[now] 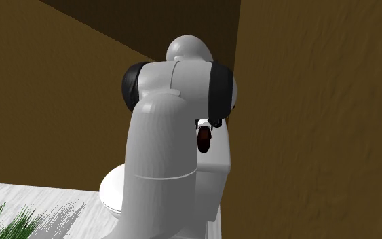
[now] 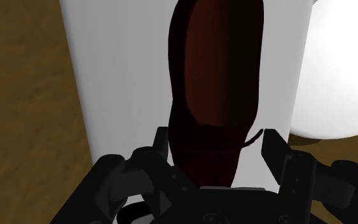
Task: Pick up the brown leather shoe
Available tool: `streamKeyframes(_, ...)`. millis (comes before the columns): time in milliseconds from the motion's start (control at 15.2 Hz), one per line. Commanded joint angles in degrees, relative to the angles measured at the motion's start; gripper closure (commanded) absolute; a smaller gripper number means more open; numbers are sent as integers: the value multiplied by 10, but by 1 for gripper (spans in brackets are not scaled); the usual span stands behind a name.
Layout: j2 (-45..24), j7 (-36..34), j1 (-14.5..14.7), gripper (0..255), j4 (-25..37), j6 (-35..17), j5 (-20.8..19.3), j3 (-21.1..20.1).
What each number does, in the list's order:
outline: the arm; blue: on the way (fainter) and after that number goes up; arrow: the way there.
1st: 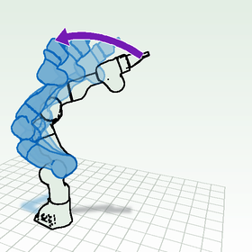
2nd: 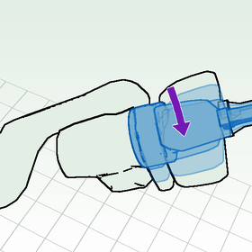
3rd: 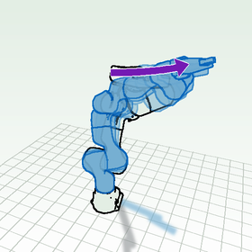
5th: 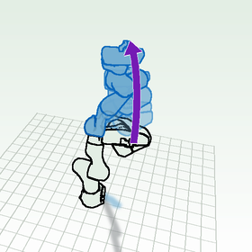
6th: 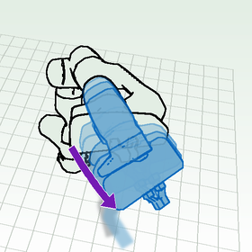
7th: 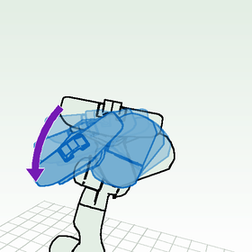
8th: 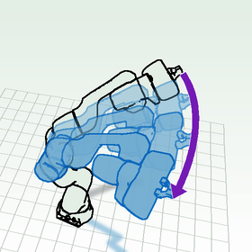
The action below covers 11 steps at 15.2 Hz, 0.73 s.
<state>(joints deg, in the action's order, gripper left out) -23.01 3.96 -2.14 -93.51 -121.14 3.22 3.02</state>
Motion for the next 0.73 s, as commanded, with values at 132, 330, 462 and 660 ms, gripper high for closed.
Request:
streamKeyframes(132,3,-1,0,255,2,6,0,0)
streamKeyframes(330,10,-2,0,255,16,26,-1,0)
streamKeyframes(462,14,-2,0,255,26,40,-2,1)
streamKeyframes(660,19,-3,0,255,41,61,-2,1)
